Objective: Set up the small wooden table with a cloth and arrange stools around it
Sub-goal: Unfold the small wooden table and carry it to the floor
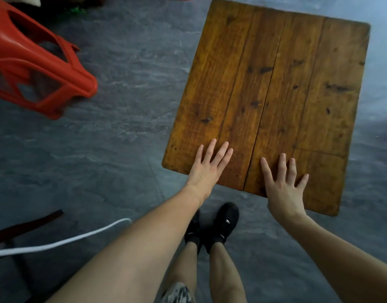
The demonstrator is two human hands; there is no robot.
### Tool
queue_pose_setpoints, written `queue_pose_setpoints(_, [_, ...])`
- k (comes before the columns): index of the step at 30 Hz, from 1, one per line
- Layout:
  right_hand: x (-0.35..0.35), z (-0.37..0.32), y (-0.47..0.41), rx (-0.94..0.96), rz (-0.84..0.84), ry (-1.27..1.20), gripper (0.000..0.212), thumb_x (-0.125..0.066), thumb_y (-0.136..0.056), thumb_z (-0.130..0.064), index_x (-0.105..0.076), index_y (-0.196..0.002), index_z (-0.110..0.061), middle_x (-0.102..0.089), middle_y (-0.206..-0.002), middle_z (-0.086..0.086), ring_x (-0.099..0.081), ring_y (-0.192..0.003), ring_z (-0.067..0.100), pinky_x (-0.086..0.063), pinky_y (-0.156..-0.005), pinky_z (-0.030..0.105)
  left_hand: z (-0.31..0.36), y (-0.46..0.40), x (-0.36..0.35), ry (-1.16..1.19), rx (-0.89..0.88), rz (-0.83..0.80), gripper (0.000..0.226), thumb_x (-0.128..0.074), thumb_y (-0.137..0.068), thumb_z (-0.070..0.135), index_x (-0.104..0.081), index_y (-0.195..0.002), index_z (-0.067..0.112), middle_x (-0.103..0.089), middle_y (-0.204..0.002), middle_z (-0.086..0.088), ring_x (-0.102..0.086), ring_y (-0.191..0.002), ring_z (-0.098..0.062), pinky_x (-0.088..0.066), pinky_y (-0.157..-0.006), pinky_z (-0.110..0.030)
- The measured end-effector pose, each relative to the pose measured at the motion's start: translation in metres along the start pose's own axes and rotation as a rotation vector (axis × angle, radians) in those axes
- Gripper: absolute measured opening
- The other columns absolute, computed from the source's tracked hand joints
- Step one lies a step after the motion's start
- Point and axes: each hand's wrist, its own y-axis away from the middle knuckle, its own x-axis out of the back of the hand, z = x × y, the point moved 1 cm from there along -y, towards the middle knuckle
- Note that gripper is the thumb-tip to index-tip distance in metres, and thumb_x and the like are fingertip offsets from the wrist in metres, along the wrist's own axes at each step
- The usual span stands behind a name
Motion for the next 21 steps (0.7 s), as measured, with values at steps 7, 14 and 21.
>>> queue_pose_setpoints(7, [-0.013, -0.026, 0.027, -0.022, -0.013, -0.081, 0.114, -0.068, -0.082, -0.012, 0.021, -0.15, -0.029, 0.019, -0.157, 0.023, 0.016, -0.144, 0.045, -0.015, -0.109, 0.072, -0.005, 0.028, -0.018, -0.005, -0.003, -0.008, 0.126, -0.073, -0.077, 0.015, 0.031, -0.146, 0.009, 0.032, -0.156, -0.014, 0.018, -0.145, -0.042, -0.011, -0.118, -0.057])
queue_pose_setpoints(14, [-0.026, -0.049, 0.036, -0.029, 0.029, -0.15, 0.114, -0.069, -0.081, -0.01, 0.02, -0.151, -0.029, 0.02, -0.156, 0.023, 0.016, -0.143, 0.045, -0.012, -0.108, 0.073, -0.011, 0.039, -0.033, -0.017, 0.002, 0.003, 0.111, -0.061, -0.086, 0.009, 0.032, -0.146, 0.01, 0.031, -0.156, -0.012, 0.018, -0.145, -0.041, -0.009, -0.118, -0.056])
queue_pose_setpoints(21, [-0.047, -0.025, 0.048, 0.03, 0.017, -0.133, 0.119, -0.071, -0.081, -0.015, 0.026, -0.148, -0.028, 0.023, -0.155, 0.024, 0.019, -0.142, 0.048, -0.01, -0.107, 0.075, 0.029, 0.05, -0.039, 0.006, 0.073, -0.012, 0.116, -0.065, -0.083, 0.01, 0.032, -0.146, 0.011, 0.033, -0.156, -0.012, 0.018, -0.145, -0.04, -0.01, -0.118, -0.056])
